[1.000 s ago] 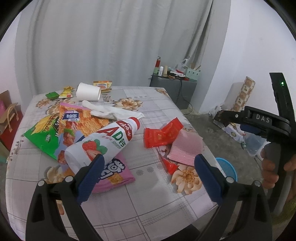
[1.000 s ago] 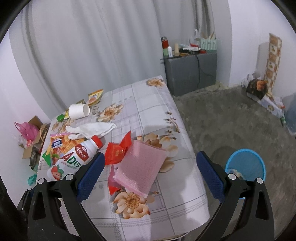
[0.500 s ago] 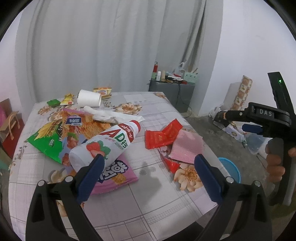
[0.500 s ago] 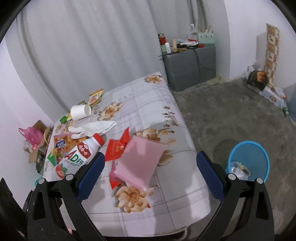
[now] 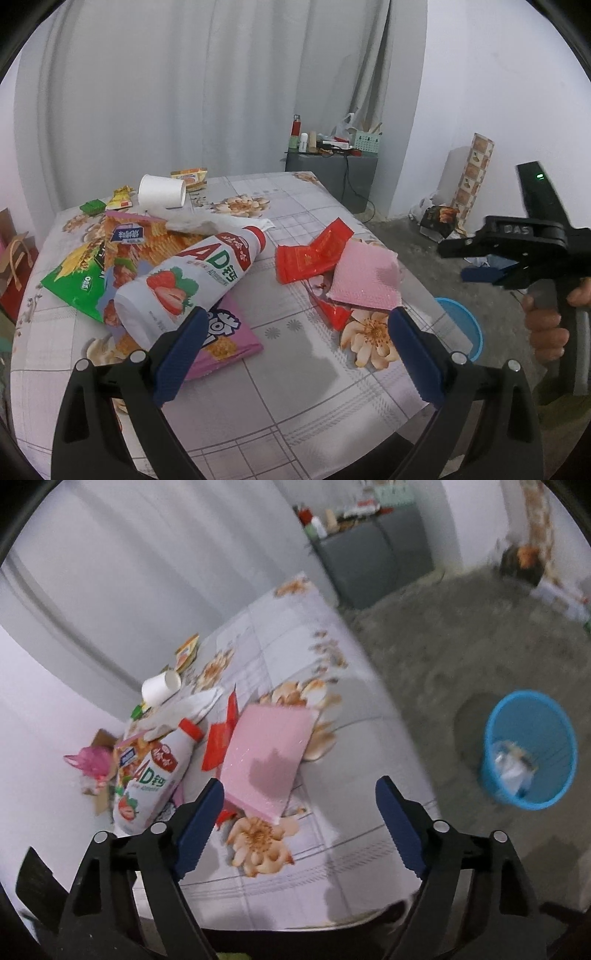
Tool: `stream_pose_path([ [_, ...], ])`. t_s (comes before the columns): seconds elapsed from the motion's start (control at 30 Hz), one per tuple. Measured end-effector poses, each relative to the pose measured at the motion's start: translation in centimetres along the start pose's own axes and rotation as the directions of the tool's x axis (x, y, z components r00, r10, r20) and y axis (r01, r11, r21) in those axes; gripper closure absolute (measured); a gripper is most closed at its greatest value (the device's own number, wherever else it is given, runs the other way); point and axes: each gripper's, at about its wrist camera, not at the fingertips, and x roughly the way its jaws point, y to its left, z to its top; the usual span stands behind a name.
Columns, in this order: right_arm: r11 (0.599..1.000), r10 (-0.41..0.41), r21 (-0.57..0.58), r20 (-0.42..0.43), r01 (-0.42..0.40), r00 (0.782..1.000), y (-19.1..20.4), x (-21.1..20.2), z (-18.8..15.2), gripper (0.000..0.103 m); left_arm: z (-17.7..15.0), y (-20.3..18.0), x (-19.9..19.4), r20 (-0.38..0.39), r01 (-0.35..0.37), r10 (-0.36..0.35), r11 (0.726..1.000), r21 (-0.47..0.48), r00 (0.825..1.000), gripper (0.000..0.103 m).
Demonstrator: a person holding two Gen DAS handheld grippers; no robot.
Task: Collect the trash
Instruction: 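Reach the right gripper to the pink mesh pad and grasp it, then grasp the red packet with the left gripper while the right gripper holds the pad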
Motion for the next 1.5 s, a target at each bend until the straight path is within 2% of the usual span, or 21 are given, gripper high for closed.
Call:
stream_pose_path([
  [0.1,0.999,0.030,0.035,-0.059,-0.028,0.998,0.0,2.4,0.4,0.032,0.0,-0.1,0.1,0.007,-0.004,0.004,1.000,0.006,1.000,0.008],
  [0.37,0.999,-0.038,0.014,-0.105,0.040,0.994,1.1,5.7,1.5,0.034,0.0,-0.3,0.7,0.010,-0.001,0.001,1.000,0.030,1.000,0.011],
  [0.47,0.998,-0.063,0.005,-0.102,0.064,0.993,1.2,6.0,1.7,0.048,0.1,-0.1,0.8,0.014,0.011,-0.011,1.000,0.021,1.000,0.014],
  [0.63,1.000,-0.012,0.017,-0.121,0.014,0.993,1.0,6.3,1.8,0.069,0.3,0.2,1.3,0.006,0.031,-0.031,0.999,0.013,1.000,0.021],
  [1.23,1.000,-0.022,-0.012,-0.146,0.020,0.989,-1.4,3.1,-0.1,0.074,0.9,-0.8,3.5,-0.053,0.101,-0.101,0.995,0.009,0.993,0.040],
  [1.5,1.000,0.028,0.015,-0.158,-0.027,0.987,-2.6,2.5,-0.4,0.076,2.6,-1.3,6.4,-0.094,0.118,-0.118,0.993,-0.006,0.989,0.048],
])
